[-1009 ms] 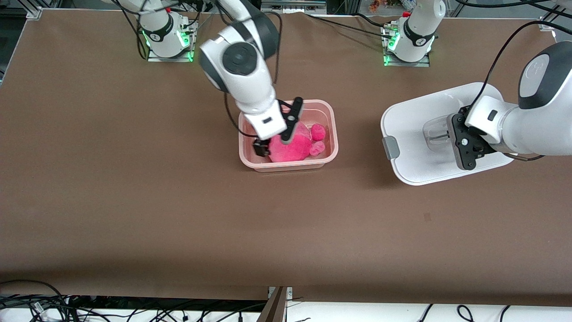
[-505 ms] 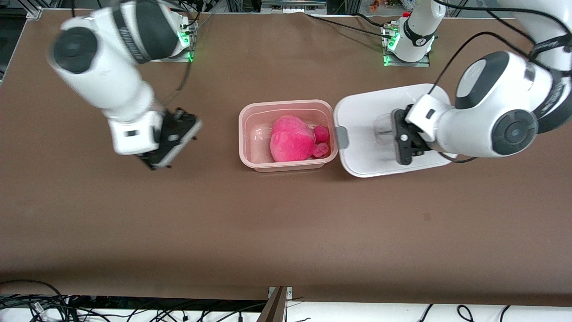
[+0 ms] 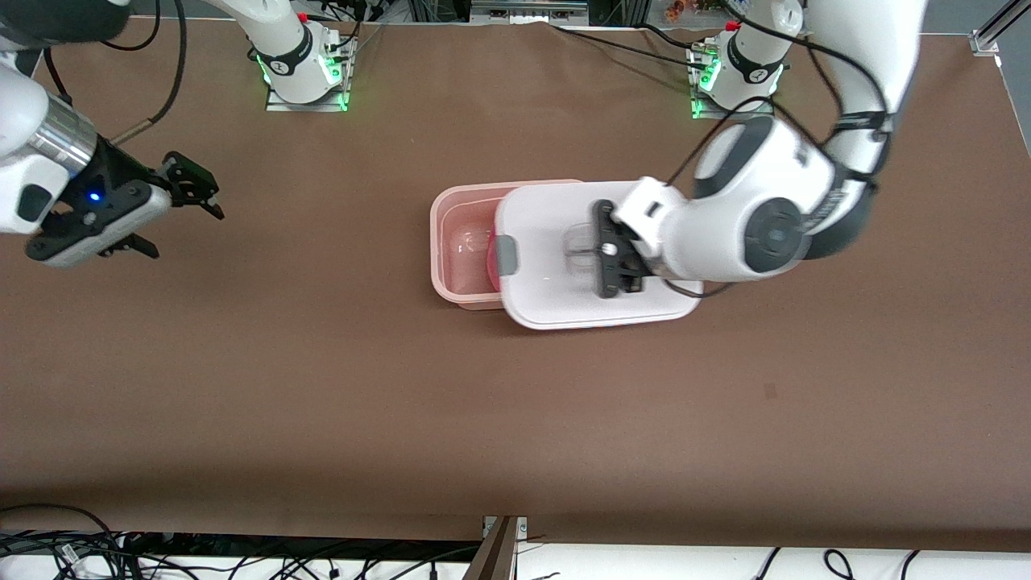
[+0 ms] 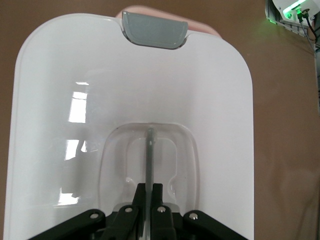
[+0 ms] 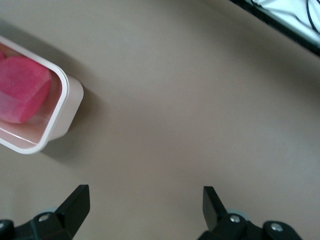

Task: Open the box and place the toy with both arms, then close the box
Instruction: 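Place the lid onto the tub with the left gripper while the right gripper withdraws, then press the lid down onto the tub with the left gripper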

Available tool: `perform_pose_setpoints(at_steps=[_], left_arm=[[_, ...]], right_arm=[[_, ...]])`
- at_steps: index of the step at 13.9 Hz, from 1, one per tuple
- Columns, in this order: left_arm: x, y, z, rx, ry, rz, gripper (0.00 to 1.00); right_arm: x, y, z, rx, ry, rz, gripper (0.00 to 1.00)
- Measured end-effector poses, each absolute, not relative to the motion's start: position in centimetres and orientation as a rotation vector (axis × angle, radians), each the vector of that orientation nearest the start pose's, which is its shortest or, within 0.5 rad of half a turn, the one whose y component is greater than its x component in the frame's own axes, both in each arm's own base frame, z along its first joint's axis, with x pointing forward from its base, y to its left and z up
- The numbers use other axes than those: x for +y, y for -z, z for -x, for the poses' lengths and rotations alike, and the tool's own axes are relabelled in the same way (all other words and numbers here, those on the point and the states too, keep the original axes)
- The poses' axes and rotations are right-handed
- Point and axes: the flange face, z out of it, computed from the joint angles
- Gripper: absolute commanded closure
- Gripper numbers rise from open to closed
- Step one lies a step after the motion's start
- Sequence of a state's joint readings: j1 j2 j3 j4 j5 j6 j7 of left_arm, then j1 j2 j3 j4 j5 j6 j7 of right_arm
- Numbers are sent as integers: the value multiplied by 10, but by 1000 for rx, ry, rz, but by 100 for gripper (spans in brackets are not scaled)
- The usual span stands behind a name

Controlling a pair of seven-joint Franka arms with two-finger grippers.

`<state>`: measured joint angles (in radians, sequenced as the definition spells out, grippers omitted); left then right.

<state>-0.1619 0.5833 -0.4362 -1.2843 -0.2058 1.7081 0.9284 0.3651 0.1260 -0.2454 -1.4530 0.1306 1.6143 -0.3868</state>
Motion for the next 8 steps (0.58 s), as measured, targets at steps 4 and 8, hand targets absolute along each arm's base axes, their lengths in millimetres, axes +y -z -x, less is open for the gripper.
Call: perform_pose_setpoints(at_steps=[4, 8], left_arm=[[-448, -414, -554, 2358, -92, 2611, 100], [-461, -392, -546, 2344, -155, 2555, 100]], right_arm=[[60, -627, -558, -509, -16, 3021, 0], [48, -636, -551, -444, -4, 3088, 0]])
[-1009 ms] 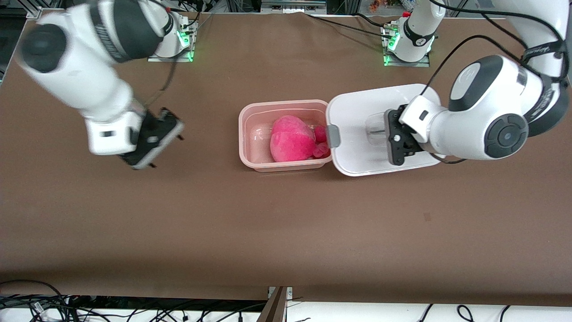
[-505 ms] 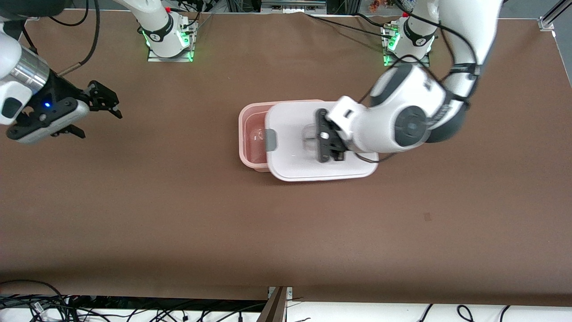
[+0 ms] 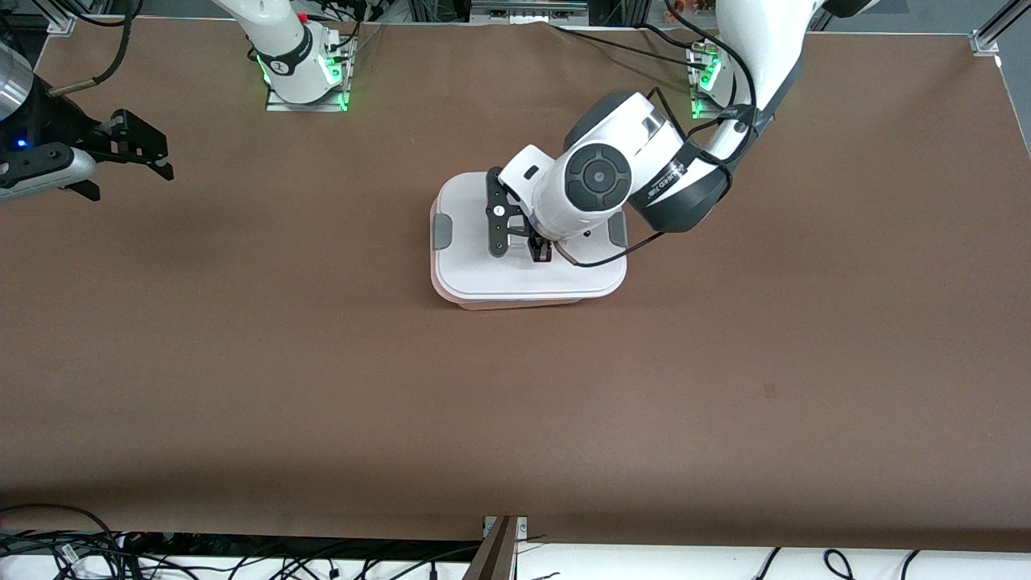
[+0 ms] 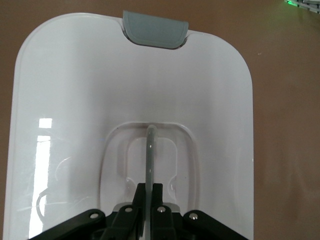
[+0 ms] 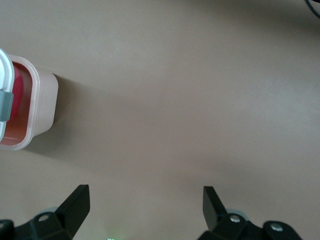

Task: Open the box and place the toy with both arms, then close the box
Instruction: 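Press the lid down onto the tub with the left gripper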

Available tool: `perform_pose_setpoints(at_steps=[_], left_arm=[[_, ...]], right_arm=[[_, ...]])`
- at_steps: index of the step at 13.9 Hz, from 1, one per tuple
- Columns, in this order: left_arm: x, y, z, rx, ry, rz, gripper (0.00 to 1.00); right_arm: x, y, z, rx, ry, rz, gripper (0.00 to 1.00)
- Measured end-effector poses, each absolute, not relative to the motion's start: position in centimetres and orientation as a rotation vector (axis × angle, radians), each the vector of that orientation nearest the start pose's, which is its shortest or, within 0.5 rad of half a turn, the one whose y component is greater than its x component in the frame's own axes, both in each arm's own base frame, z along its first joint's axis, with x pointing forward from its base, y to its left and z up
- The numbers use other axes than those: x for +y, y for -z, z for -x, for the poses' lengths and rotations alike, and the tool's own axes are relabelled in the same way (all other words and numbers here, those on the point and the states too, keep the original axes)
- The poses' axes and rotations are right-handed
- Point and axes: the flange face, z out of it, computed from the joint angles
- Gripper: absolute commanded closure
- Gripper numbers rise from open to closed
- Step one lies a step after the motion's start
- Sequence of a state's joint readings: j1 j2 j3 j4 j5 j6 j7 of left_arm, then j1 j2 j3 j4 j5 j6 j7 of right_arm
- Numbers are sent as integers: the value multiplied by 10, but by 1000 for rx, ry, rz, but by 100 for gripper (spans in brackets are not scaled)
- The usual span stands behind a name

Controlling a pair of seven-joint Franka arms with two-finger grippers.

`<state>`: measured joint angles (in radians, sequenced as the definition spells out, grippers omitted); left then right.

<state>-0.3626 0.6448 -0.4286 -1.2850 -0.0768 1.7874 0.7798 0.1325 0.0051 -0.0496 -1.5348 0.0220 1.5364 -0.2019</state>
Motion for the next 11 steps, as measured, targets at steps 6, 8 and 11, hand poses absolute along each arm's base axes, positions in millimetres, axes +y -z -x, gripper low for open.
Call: perform_pose_setpoints(at_steps=[6, 8, 11], left_arm=[[-491, -364, -528, 2280, -170, 2511, 100], [-491, -354, -529, 2241, -154, 2532, 100], [-493, -348, -527, 2205, -155, 2563, 100]], right_arm=[[48, -633, -551, -297, -14, 3119, 0], [48, -633, -551, -285, -14, 3120, 0], [42, -635, -552, -269, -2, 3123, 0]])
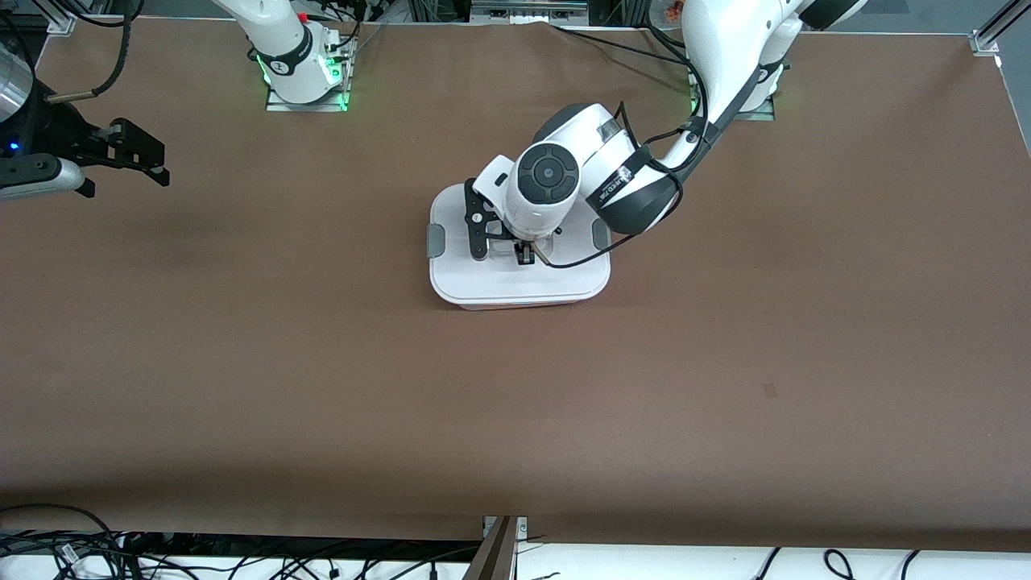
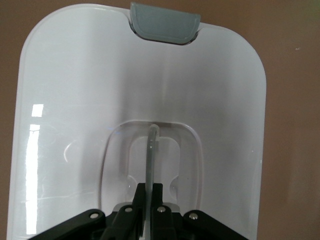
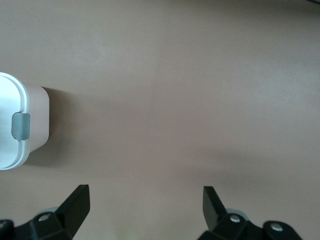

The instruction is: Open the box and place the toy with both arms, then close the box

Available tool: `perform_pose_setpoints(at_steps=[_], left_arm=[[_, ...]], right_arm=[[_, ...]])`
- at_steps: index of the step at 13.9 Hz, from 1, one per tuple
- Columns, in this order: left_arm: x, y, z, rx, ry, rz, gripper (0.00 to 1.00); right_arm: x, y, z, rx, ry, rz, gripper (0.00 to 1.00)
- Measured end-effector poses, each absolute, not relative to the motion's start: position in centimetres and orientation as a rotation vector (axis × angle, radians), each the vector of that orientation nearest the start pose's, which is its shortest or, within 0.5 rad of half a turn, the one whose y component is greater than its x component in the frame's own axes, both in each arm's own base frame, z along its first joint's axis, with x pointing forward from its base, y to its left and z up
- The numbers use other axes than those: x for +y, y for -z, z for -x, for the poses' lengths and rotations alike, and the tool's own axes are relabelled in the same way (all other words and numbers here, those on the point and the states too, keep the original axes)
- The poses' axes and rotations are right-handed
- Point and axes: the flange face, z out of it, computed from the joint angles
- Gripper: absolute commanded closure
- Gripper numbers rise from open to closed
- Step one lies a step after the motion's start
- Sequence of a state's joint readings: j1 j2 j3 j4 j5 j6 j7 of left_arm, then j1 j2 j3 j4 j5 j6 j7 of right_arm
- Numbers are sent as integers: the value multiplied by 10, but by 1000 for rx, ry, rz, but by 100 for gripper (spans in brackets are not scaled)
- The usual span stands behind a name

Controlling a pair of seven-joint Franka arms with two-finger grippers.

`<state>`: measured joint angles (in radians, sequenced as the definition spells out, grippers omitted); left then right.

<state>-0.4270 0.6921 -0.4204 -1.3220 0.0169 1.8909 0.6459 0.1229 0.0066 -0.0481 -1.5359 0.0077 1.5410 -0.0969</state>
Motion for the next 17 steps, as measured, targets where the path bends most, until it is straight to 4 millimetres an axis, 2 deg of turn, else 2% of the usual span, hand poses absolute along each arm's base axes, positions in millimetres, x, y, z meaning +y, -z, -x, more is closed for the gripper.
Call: perform_pose_setpoints(at_steps=[9, 17], left_arm=[[-498, -347, -518, 2181, -186, 2576, 100], [-495, -346, -521, 2171, -183, 2580, 100]], right_arm=[[15, -647, -554, -190, 43, 3131, 0], [12, -647, -554, -184, 46, 3132, 0]])
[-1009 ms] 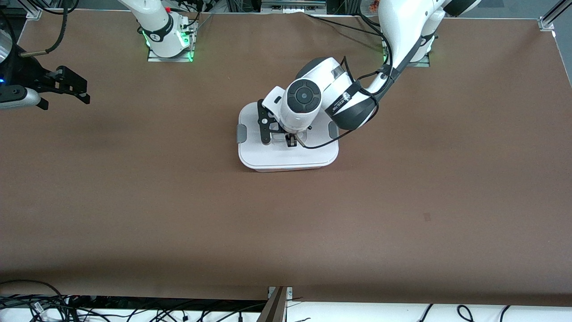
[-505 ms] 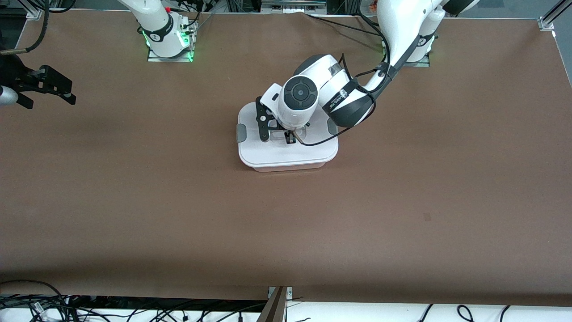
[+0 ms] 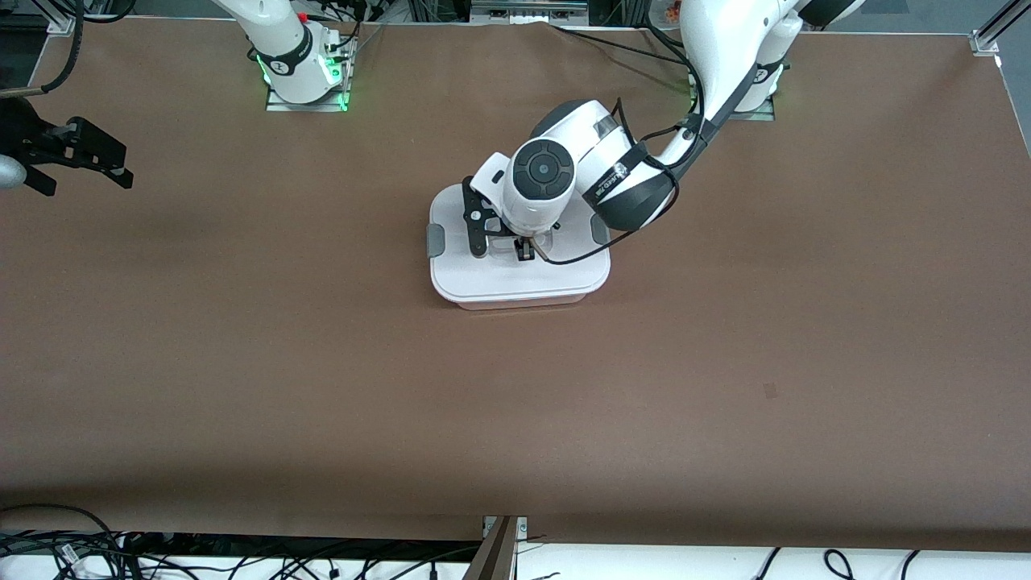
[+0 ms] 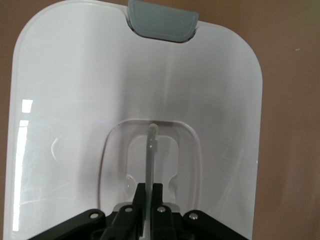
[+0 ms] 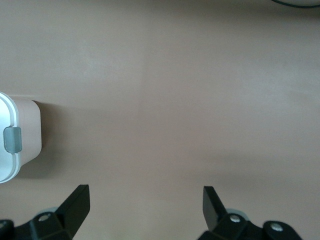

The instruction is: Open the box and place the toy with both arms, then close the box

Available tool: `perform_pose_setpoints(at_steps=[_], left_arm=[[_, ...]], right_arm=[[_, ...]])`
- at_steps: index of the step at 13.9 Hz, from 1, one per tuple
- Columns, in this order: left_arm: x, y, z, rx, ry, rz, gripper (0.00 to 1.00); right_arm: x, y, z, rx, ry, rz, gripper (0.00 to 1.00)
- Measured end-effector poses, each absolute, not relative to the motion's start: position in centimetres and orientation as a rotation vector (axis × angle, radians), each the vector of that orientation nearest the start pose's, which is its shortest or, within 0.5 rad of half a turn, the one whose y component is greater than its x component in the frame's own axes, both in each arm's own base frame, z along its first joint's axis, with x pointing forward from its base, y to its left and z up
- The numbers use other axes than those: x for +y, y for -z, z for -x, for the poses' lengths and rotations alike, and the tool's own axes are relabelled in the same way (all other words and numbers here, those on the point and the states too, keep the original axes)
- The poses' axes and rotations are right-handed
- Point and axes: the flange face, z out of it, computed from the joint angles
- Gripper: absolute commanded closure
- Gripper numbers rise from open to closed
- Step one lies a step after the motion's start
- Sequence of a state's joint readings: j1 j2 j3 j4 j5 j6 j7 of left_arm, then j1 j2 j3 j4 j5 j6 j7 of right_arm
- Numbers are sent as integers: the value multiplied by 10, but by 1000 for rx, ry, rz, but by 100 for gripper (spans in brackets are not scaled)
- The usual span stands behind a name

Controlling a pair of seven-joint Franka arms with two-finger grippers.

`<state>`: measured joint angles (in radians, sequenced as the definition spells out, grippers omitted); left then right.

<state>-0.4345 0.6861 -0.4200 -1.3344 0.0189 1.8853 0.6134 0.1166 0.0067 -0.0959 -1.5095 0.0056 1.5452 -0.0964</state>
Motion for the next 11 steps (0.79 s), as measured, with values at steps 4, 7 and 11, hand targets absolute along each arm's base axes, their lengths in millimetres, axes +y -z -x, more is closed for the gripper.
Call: perform_pose_setpoints(at_steps=[4, 7, 11], left_arm=[[-495, -346, -521, 2172, -184, 2580, 53], [-493, -353, -520, 2167, -181, 2561, 0], [-472, -436, -512, 2127, -155, 2531, 0]], right_arm=[[12, -647, -554, -184, 46, 3132, 0], [12, -647, -554, -184, 46, 3132, 0], [12, -648, -555, -183, 46, 3132, 0]])
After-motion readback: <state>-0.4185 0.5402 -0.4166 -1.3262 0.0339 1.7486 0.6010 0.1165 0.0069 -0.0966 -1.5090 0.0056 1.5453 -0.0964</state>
